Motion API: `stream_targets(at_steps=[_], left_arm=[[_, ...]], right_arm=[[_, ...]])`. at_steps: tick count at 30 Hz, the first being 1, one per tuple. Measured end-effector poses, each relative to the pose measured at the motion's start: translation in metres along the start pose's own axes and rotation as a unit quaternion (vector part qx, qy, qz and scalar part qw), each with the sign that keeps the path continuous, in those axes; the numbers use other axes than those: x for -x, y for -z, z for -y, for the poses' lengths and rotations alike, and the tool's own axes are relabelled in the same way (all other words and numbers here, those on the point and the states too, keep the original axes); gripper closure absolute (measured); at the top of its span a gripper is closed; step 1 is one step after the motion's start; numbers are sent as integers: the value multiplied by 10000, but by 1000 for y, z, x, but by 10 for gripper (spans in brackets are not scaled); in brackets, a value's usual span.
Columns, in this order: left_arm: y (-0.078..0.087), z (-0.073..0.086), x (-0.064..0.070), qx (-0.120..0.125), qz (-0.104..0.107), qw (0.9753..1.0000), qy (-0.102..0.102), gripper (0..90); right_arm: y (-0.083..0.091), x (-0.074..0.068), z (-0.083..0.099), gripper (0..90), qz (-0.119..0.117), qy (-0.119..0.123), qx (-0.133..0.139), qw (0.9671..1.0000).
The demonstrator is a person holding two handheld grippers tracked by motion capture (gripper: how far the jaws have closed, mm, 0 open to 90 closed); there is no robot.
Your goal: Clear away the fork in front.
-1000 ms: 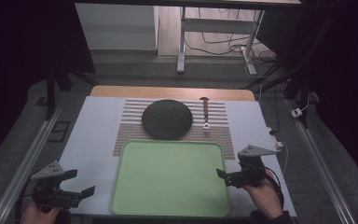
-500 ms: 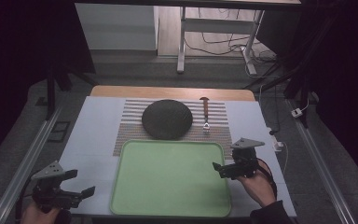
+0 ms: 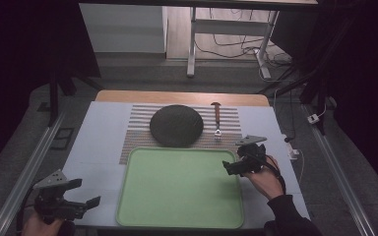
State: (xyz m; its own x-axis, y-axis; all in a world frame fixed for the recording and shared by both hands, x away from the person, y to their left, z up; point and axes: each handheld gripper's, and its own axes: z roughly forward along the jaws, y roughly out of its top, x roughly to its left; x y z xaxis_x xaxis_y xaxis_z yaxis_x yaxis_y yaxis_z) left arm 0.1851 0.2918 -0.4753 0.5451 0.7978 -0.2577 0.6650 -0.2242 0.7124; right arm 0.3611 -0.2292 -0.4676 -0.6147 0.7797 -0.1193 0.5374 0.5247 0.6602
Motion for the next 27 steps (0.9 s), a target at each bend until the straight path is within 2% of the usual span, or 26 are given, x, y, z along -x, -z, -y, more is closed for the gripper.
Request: stream_targets(at_steps=[13,20,27], left_arm=[[0,0,0,0,7,10000,8,4],[0,0,0,-15,7,10000,11,4],[0,0,0,-27,13,10000,18,3]], right_arm=[[-31,11,-23,0,327,347,-242,9986],[-50,13,-36,0,570,659,-384,9955],[-67,15,-46,0,771,979,-543,9907]])
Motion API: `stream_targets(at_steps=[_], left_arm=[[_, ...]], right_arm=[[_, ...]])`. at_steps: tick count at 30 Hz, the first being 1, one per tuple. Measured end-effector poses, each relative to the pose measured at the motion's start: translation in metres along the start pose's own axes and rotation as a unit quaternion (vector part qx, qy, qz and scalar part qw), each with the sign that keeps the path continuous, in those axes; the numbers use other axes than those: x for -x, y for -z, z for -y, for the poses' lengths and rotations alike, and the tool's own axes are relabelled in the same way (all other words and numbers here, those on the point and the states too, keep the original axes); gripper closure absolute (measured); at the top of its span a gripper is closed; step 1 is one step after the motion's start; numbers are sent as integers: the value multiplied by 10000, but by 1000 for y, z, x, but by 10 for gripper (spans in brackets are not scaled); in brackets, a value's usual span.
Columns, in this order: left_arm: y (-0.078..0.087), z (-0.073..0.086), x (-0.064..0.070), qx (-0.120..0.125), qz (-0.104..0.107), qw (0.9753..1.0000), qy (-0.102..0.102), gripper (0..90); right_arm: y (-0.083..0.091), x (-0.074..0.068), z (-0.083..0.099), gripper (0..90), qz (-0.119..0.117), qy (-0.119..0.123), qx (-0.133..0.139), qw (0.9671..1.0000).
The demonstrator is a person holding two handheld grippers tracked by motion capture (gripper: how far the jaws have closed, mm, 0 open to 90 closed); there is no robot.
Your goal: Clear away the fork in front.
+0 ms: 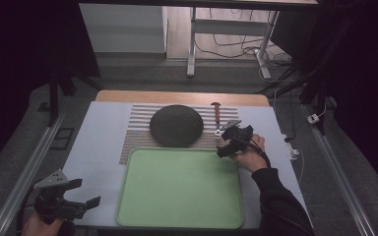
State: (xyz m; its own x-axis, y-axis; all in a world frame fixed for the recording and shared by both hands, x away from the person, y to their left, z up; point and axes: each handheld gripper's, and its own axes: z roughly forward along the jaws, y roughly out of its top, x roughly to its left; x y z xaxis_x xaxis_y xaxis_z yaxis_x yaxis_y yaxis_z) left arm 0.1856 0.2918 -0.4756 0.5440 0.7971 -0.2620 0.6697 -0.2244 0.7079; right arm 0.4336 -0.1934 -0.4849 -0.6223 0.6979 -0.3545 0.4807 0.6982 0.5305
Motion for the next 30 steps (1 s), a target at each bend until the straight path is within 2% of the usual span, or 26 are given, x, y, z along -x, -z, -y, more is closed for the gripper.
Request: stream_targets(at_steps=[5,6,7,8,9,10,11,12,13,14,15,16,17,18,19,20,23,24,25,26,27,28,30], left_arm=[[0,0,0,-4,2,10000,12,3],[0,0,0,-5,3,10000,12,3],[0,0,0,-6,0,10000,3,3],[0,0,0,-7,0,10000,3,4],[0,0,0,-6,2,10000,4,4],[0,0,0,-7,2,10000,7,4],[0,0,0,-6,5,10000,18,4],[0,0,0,-6,6,10000,18,4],[0,0,0,-6,8,10000,19,4],[0,0,0,-6,9,10000,18,4],[0,0,0,-5,10,10000,19,4],[0,0,0,-6,10,10000,17,4],[0,0,0,-6,11,10000,16,4],[0,0,0,-6,10,10000,16,4],[0,0,0,-7,10,10000,15,4],[0,0,0,-8,9,10000,14,4],[0,0,0,-10,9,10000,13,4],[0,0,0,-9,9,10000,12,4],[0,0,0,-9,9,10000,11,4],[0,0,0,-9,9,10000,10,5],[0,0,0,-11,9,10000,7,5],[0,0,0,-12,9,10000,4,5],[0,0,0,-13,8,10000,0,6]], right_arm=[[-10,-1,-6,19,148,238,-65,9996],[-14,-2,-9,37,218,348,-94,9991],[-14,-2,-9,37,218,348,-94,9991],[-18,-3,-12,53,281,503,-121,9983],[-18,-3,-12,53,281,503,-121,9983],[-20,-4,-13,66,307,612,-123,9976],[-24,-6,-15,89,363,852,-186,9955],[-24,-6,-15,89,363,852,-186,9955],[-27,-9,-17,139,439,1098,-214,9928],[-28,-11,-18,154,482,1233,-236,9909],[-28,-11,-18,154,482,1233,-236,9909],[-31,-14,-19,212,593,1454,-259,9872],[-31,-14,-19,212,593,1454,-259,9872],[-32,-16,-19,238,614,1596,-285,9849],[-33,-20,-19,303,666,1814,-307,9807],[-33,-20,-19,303,666,1814,-307,9807],[-34,-26,-20,421,706,2145,-325,9736],[-35,-29,-20,487,786,2380,-382,9673],[-35,-29,-20,487,786,2380,-382,9673],[-36,-32,-19,566,810,2575,-392,9621],[-36,-32,-19,566,810,2575,-392,9621],[-37,-32,-19,610,702,2686,-397,9599],[-38,-35,-17,700,718,2845,-457,9549]])
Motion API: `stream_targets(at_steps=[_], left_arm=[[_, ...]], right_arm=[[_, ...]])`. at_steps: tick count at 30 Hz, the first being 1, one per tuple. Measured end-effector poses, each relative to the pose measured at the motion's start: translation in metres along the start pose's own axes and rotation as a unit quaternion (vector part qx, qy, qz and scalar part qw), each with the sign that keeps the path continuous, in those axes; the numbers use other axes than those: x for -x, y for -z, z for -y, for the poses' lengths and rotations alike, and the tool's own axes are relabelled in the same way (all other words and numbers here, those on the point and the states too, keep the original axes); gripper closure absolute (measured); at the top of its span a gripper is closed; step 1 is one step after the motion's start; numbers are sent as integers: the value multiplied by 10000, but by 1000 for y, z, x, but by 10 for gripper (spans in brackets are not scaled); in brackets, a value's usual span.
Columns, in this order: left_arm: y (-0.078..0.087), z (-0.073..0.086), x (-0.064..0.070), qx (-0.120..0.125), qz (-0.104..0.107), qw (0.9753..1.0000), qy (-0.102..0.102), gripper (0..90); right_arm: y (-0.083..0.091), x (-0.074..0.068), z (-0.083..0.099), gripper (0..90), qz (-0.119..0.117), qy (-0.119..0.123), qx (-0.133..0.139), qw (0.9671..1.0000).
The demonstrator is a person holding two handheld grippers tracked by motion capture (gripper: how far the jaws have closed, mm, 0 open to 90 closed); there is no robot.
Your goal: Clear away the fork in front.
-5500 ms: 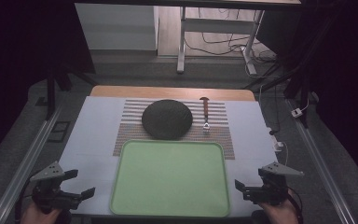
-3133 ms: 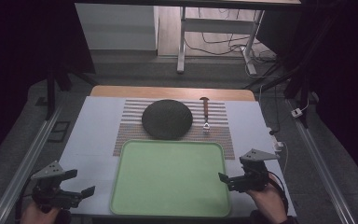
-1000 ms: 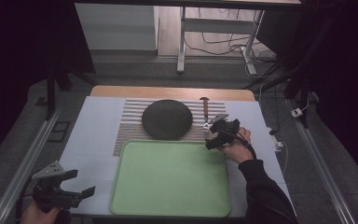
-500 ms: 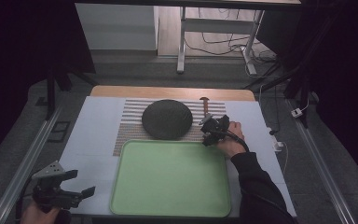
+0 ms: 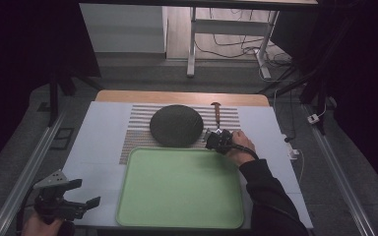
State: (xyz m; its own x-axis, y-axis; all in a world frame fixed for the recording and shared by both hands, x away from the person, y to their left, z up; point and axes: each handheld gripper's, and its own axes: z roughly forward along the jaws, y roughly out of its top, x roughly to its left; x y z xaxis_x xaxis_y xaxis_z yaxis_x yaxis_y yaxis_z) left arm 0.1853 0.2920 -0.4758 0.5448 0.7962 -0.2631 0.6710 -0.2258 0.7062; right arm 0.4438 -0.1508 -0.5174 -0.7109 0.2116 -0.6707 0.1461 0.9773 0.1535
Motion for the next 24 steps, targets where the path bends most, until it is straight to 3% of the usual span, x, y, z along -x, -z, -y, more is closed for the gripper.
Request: stream_targets(at_steps=[2,4,5,8,11,12,16,18,19,21,22,24], left_arm=[[0,0,0,-2,1,10000,0,6],[0,0,0,-6,-2,10000,-14,6],[0,0,0,-7,2,10000,-17,6],[0,0,0,-8,2,10000,-17,6],[0,0,0,-6,1,10000,-22,6],[0,0,0,-4,-5,10000,-18,6],[0,0,0,5,2,10000,0,6],[0,0,0,5,5,10000,-7,5],[0,0,0,8,3,10000,-7,5],[0,0,0,27,8,10000,-4,4],[1,0,0,26,10,10000,-6,4],[0,0,0,22,2,10000,-10,1]], right_arm=[[0,-4,0,801,100,148,-75,9998],[-2,-7,0,844,90,280,-54,9996],[-1,-9,0,873,287,363,-96,9989],[1,-10,1,889,364,507,-113,9980],[2,-12,3,900,758,689,-144,9946],[4,-10,3,900,650,633,-116,9958],[14,-5,5,900,905,504,2,9946],[15,-4,6,900,873,423,114,9952],[21,-2,7,900,836,230,177,9961],[24,0,7,900,872,225,208,9957],[26,2,8,900,745,173,327,9965],[32,3,9,900,790,36,407,9960]])
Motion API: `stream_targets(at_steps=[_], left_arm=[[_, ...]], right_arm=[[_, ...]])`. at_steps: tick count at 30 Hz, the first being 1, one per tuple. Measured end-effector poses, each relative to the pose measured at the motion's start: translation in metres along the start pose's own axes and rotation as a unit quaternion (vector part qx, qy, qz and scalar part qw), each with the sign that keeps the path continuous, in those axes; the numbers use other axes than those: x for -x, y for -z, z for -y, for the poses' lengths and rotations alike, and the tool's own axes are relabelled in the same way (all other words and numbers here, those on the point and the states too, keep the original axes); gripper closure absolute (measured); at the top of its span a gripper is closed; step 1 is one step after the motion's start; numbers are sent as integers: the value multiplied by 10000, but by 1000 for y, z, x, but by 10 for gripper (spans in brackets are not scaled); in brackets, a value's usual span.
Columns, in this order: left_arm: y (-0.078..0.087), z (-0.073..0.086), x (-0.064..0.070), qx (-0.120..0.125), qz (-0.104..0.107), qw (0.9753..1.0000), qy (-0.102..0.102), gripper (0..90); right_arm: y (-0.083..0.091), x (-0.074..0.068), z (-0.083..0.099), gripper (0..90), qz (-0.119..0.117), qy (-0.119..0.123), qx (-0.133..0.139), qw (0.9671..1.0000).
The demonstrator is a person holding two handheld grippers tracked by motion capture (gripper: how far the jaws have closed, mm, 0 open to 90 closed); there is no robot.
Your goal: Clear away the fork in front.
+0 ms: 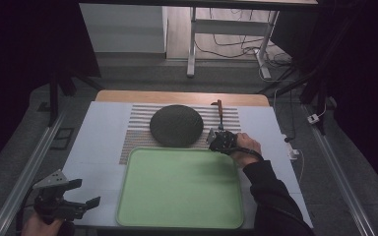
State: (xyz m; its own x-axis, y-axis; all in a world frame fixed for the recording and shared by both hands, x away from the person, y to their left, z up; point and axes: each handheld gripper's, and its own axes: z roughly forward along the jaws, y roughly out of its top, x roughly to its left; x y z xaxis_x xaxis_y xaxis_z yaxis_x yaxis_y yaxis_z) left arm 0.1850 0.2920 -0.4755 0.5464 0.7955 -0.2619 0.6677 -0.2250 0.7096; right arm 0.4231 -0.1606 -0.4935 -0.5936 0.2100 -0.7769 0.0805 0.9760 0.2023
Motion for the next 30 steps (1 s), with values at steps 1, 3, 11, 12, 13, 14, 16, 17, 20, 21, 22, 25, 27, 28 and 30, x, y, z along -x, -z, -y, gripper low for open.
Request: stream_targets(at_steps=[1,3,11,12,13,14,16,17,20,21,22,25,27,28,30], left_arm=[[0,0,0,-2,0,10000,-6,0],[0,0,0,-7,-25,10000,-26,0],[0,-1,1,8,-3,10000,-26,0],[0,-1,1,15,-6,10000,-25,0],[0,-1,1,24,-6,10000,-30,0],[0,-1,1,29,-2,10000,-36,0],[0,-1,1,34,7,10000,-38,0],[0,-1,1,31,6,10000,-44,0],[-1,-2,1,66,18,9999,-80,0],[-1,-2,2,73,28,9999,-89,0],[-1,-3,2,80,34,9999,-98,0],[-1,-4,2,98,40,9999,-110,0],[-1,-4,2,101,36,9999,-120,0],[-1,-4,3,102,35,9999,-127,0],[-1,-5,3,109,37,9998,-145,0]], right_arm=[[3,1,0,900,-29,-73,40,10000],[9,3,1,900,-75,-205,100,9997],[34,12,8,900,-363,-940,565,9933],[38,13,9,900,-422,-1068,640,9913],[41,15,10,900,-487,-1157,694,9897],[44,16,11,900,-562,-1301,767,9869],[49,19,14,900,-656,-1478,944,9823],[51,20,16,900,-716,-1590,1025,9793],[59,23,20,900,-920,-1899,1242,9696],[62,24,22,900,-991,-1985,1316,9662],[65,24,23,900,-1065,-2064,1373,9629],[73,23,27,900,-1179,-2190,1532,9564],[78,22,31,900,-1294,-2307,1631,9505],[81,22,32,900,-1341,-2357,1704,9473],[87,20,35,900,-1460,-2459,1832,9406]])
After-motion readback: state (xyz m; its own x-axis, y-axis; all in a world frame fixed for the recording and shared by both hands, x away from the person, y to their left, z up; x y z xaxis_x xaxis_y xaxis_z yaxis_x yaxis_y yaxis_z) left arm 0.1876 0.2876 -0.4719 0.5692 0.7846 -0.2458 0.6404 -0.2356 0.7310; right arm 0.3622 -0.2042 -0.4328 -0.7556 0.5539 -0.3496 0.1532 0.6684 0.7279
